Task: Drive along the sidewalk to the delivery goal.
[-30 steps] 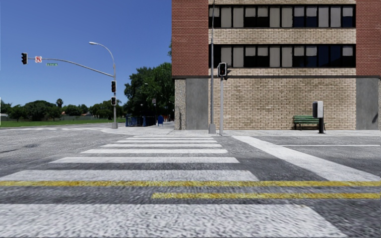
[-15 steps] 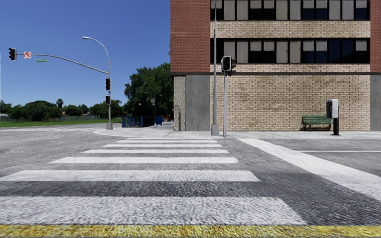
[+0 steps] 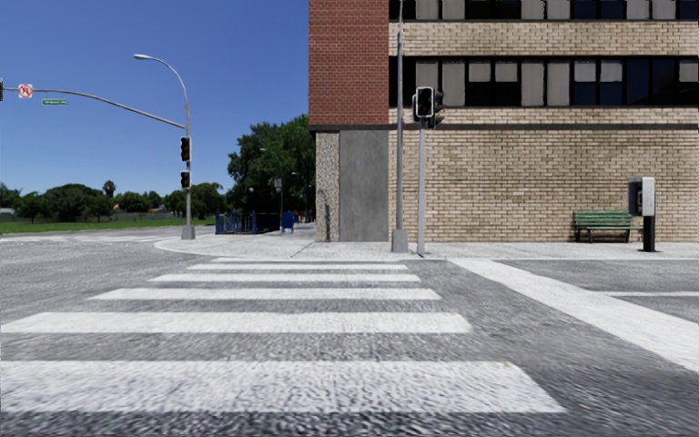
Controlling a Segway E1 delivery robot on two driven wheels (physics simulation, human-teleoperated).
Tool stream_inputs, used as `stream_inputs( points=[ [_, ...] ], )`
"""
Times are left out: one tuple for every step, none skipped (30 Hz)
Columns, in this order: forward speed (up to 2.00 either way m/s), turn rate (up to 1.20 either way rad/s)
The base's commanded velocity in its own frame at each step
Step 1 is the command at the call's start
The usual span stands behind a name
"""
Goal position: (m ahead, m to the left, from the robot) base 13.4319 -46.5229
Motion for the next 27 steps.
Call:
stream_inputs(
  points=[
    [2.0,0.0],
    [2.0,0.0],
    [2.0,0.0],
    [2.0,0.0],
    [2.0,0.0],
    [2.0,0.0],
    [2.0,0.0],
    [2.0,0.0],
    [2.0,0.0],
    [2.0,0.0],
    [2.0,0.0],
    [2.0,0.0],
    [2.0,0.0],
    [2.0,0.0],
    [2.0,0.0],
    [2.0,0.0],
    [2.0,0.0],
    [2.0,0.0],
    [2.0,0.0],
    [2.0,0.0],
    [2.0,0.0],
    [2.0,0.0],
    [2.0,0.0],
    [2.0,0.0],
    [2.0,0.0],
    [2.0,0.0],
    [2.0,0.0]
  ],
)
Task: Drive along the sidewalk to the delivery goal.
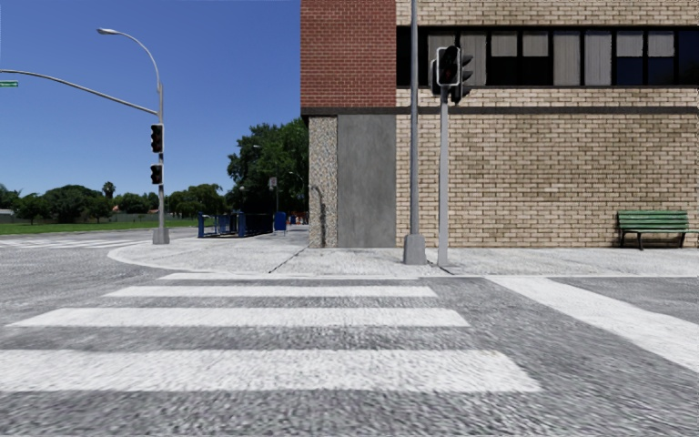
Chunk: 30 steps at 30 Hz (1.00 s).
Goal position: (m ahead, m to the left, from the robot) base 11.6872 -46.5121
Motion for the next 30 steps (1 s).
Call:
stream_inputs(
  points=[
    [2.0,0.0],
    [2.0,0.0],
    [2.0,0.0],
    [2.0,0.0],
    [2.0,0.0],
    [2.0,0.0],
    [2.0,0.0],
    [2.0,0.0],
    [2.0,0.0],
    [2.0,0.0],
    [2.0,0.0],
    [2.0,0.0],
    [2.0,0.0],
    [2.0,0.0],
    [2.0,0.0],
    [2.0,0.0],
    [2.0,0.0],
    [2.0,0.0],
    [2.0,0.0],
    [2.0,0.0],
    [2.0,0.0],
    [2.0,0.0],
    [2.0,0.0],
    [2.0,0.0],
    [2.0,0.0],
    [2.0,0.0],
    [2.0,0.0],
    [2.0,0.0],
    [2.0,0.0],
    [2.0,0.0]
  ],
)
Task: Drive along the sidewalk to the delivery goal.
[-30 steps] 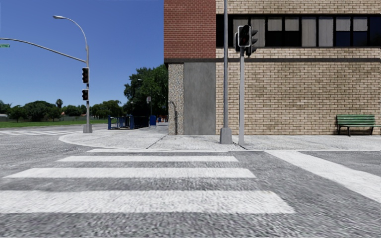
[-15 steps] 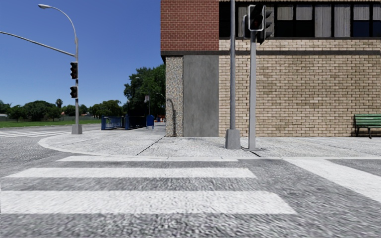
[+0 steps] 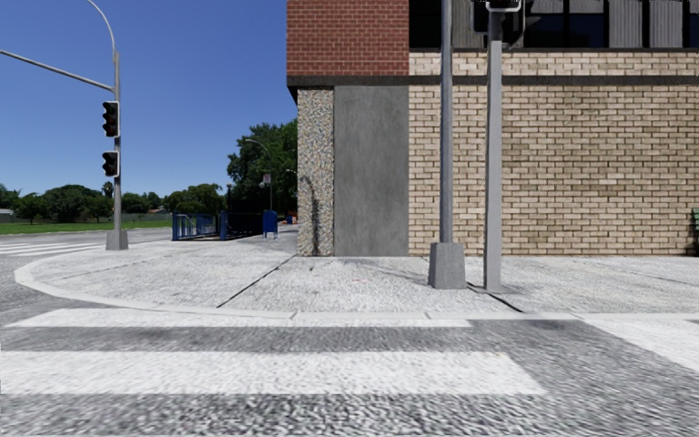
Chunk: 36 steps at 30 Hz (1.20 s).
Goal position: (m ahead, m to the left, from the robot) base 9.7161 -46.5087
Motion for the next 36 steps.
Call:
stream_inputs(
  points=[
    [2.0,0.0],
    [2.0,0.0],
    [2.0,0.0],
    [2.0,0.0],
    [2.0,0.0],
    [2.0,0.0],
    [2.0,0.0],
    [2.0,0.0],
    [2.0,0.0],
    [2.0,0.0],
    [2.0,0.0],
    [2.0,0.0],
    [2.0,0.0],
    [2.0,0.0],
    [2.0,0.0],
    [2.0,0.0],
    [2.0,0.0],
    [2.0,0.0],
    [2.0,0.0],
    [2.0,0.0],
    [2.0,0.0],
    [2.0,0.0],
    [2.0,0.0],
    [2.0,0.0],
    [2.0,0.0],
    [2.0,0.0],
    [2.0,0.0],
    [2.0,0.0],
    [2.0,0.0],
    [2.0,0.0],
    [2.0,0.0],
    [1.99,0.0],
    [1.86,0.0],
    [1.86,0.0],
    [1.66,0.0],
    [1.5,0.0]
  ],
)
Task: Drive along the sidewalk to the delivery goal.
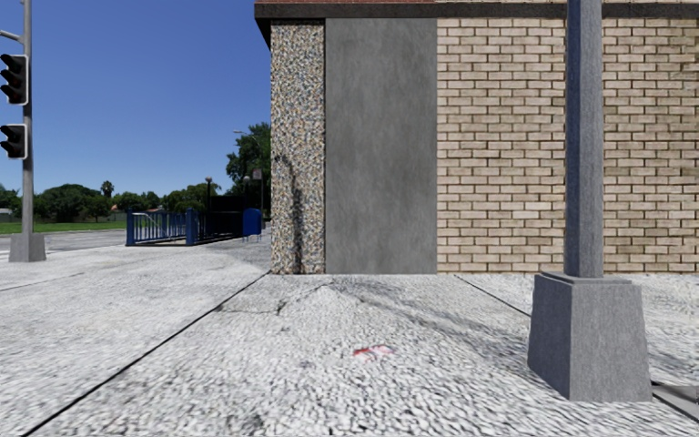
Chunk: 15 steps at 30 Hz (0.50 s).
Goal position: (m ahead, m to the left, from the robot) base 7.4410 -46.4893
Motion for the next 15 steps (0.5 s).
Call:
stream_inputs(
  points=[
    [1.5,0.0],
    [1.41,0.0],
    [1.37,0.0],
    [1.36,0.0],
    [1.36,0.0],
    [1.36,0.0],
    [1.36,0.0],
    [1.36,0.0],
    [1.36,0.0],
    [1.36,0.0],
    [1.36,0.0],
    [1.36,0.0],
    [1.39,0.0],
    [1.48,-0.03],
    [1.48,-0.03]
  ],
)
